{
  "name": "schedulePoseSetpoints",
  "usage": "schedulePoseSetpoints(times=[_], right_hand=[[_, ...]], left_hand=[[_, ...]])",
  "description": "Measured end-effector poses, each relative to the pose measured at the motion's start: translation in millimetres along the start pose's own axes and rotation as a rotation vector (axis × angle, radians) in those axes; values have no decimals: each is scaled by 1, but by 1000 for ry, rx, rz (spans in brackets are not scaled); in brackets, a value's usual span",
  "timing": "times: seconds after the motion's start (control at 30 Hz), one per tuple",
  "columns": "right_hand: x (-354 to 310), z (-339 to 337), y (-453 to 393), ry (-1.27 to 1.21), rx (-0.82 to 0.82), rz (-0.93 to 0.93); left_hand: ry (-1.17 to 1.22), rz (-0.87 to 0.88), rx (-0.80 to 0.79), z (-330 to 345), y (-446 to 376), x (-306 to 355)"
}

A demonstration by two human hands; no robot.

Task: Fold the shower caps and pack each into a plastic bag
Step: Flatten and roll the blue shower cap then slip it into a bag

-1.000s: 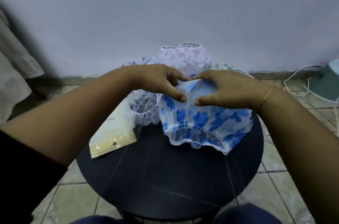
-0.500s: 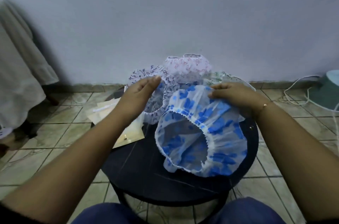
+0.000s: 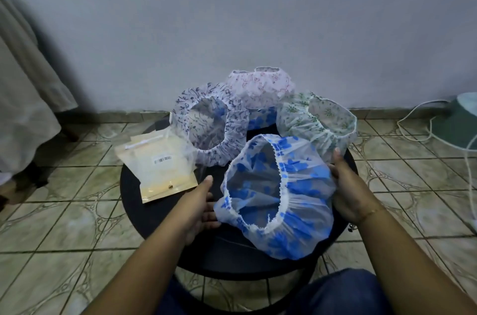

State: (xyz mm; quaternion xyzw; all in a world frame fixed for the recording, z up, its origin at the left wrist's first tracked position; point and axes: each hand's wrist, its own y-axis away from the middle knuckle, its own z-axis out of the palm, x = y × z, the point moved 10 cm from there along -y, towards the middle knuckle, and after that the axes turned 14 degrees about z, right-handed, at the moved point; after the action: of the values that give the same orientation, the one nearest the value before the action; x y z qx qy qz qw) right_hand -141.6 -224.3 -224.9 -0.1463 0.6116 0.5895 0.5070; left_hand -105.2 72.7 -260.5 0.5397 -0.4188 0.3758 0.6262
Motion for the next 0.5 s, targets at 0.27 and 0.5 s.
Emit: schedulePoseSetpoints(times=[0.27,0.5], right_hand=[[15,7,12,22,-133,-56],[15,0,12,110,59,-25]], left_hand=[[-116,-74,-139,8,-16,-4],[-17,37,23,-6,-13,4]])
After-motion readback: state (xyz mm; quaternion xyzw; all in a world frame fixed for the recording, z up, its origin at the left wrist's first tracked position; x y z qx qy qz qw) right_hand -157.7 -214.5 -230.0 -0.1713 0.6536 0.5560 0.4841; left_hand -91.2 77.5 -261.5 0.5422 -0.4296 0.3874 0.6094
